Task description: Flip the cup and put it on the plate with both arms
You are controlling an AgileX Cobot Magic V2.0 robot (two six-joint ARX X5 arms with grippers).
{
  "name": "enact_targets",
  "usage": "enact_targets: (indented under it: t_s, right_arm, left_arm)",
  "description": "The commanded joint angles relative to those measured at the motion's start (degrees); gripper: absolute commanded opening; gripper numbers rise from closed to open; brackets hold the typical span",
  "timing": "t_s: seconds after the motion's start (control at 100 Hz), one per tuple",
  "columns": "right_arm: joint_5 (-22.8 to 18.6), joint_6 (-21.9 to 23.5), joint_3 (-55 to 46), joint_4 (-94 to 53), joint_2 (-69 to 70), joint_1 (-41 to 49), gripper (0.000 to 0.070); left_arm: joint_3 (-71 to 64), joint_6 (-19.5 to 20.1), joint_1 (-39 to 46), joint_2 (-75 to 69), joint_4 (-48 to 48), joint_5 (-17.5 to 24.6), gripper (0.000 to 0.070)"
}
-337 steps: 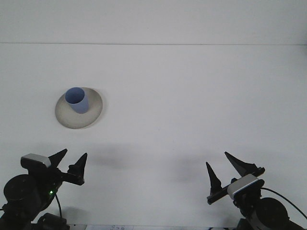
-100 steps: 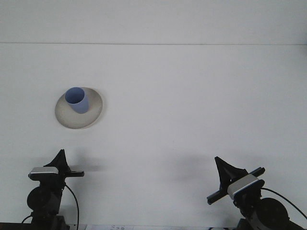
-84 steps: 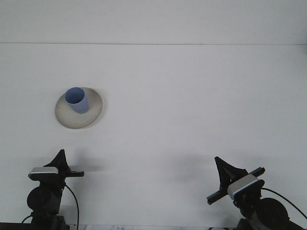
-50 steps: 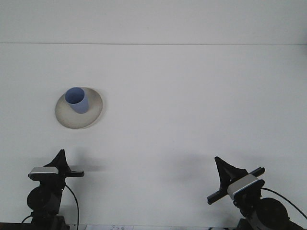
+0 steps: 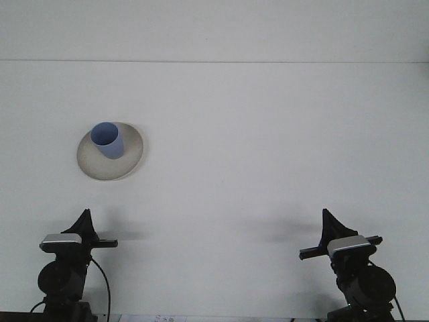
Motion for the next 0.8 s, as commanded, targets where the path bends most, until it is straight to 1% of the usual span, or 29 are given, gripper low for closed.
enact_targets:
  t_s: [0.0, 0.05, 0.15, 0.31, 0.42, 0.79]
  right_arm:
    - [-7.17, 0.04, -3.43, 2.95, -2.69, -7.43, 0.0006]
    - [-9.11, 0.09, -5.73, 4.17, -4.24, -10.58, 0.0006]
    - [-8.92, 0.55, -9.05, 6.32, -5.53, -13.18, 0.0006]
    - [-8.87, 1.36, -13.25, 9.14, -5.62, -13.64, 0.0006]
    - [-8.44, 1.49, -13.16, 7.02, -5.64, -13.7, 0.0006]
    - [-8.52, 1.49, -13.16, 7.1, -5.62, -13.97, 0.0006]
  left_arm:
    - [-1.09, 0.74, 0.13, -0.07, 0.68, -0.28, 0.0013]
    - [-1.09, 0.74, 0.13, -0.07, 0.68, -0.28, 0.0013]
    - [-1.09, 0.74, 0.13, -0.07, 0.68, -0.28, 0.0013]
    - [-1.09, 0.74, 0.13, -0.07, 0.68, -0.28, 0.0013]
    - [-1.09, 0.74, 0.11, -0.07, 0.68, -0.28, 0.0013]
    - [-1.09, 0.74, 0.11, -0.07, 0.66, -0.28, 0.0013]
